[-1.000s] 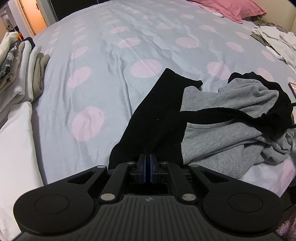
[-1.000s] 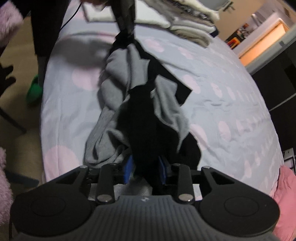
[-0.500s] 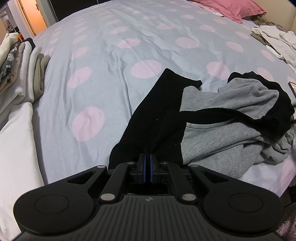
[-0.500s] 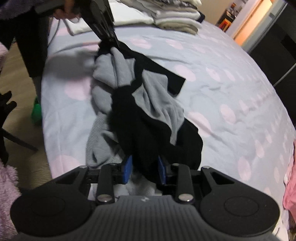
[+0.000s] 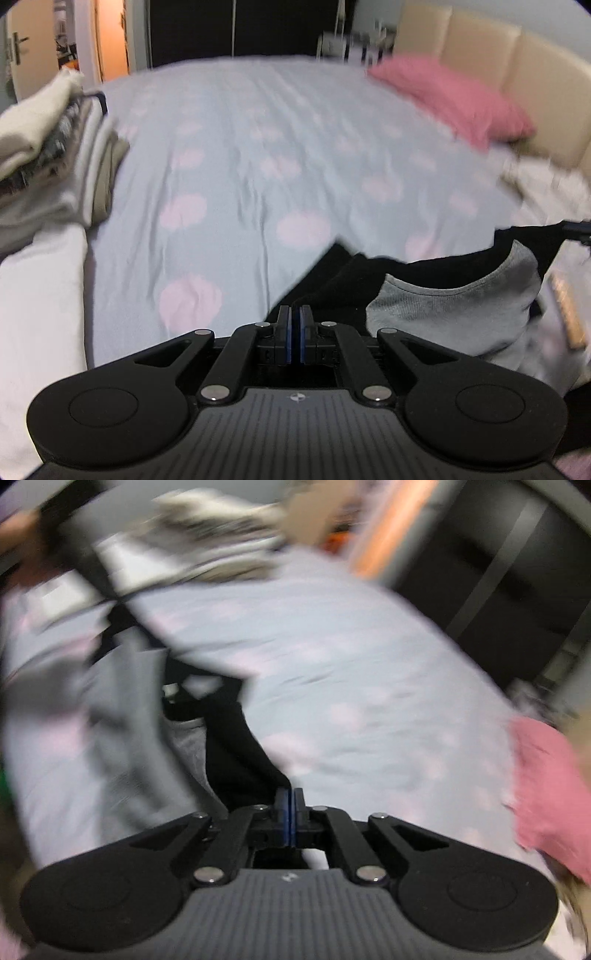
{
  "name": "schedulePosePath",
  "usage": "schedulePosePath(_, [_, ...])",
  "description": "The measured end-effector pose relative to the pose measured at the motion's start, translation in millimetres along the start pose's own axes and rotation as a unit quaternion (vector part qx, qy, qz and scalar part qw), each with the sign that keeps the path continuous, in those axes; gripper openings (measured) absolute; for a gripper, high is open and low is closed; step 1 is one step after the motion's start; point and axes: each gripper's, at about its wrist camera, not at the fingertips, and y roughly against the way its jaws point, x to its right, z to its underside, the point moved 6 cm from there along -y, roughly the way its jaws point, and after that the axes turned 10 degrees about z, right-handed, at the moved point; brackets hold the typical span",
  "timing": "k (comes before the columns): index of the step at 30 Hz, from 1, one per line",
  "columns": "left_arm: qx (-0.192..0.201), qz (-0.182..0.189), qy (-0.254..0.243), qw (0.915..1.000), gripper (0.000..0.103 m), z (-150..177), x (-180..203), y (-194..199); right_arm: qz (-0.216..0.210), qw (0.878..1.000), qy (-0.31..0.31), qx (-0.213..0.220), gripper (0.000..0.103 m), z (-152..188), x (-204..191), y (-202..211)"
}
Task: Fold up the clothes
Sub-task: 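Lift the top with both grippers and raise it off the bed, then lower the grey-black shirt onto the bed with both grippers and release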
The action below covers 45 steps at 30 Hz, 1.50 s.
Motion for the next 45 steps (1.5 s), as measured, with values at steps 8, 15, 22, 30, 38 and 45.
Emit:
schedulePosePath(8, [0.138, 0.019, 0.015, 0.9901, 0.002, -70, 13, 76, 0.127, 0.989, -0.045, 0.063, 0.001, -49, 50, 38])
schedulePosePath(15, [0.277, 0.020, -0.038, 0.9599, 0.001, -139, 53, 177, 0.198, 0.964, -0.094, 0.152, 0.001, -115, 105, 121])
schedulePosePath(22, [0.381, 0.034, -0.076, 0.9209, 0.001, -162, 102, 278, 0.265, 0.924, -0.138, 0.237, 0.001, -162, 139, 227])
schedulePosePath(30, [0.439, 0.038, -0.105, 0.8917, 0.000, -153, 134, 334, 0.314, 0.891, -0.133, 0.301, 0.001, -181, 129, 316])
schedulePosePath(38, [0.444, 0.024, -0.114, 0.8886, 0.000, -154, 135, 350, 0.306, 0.888, -0.136, 0.315, 0.001, -195, 127, 337])
schedulePosePath(45, [0.369, -0.001, -0.080, 0.9259, 0.000, -160, 91, 278, 0.270, 0.912, -0.129, 0.281, 0.001, -195, 118, 272])
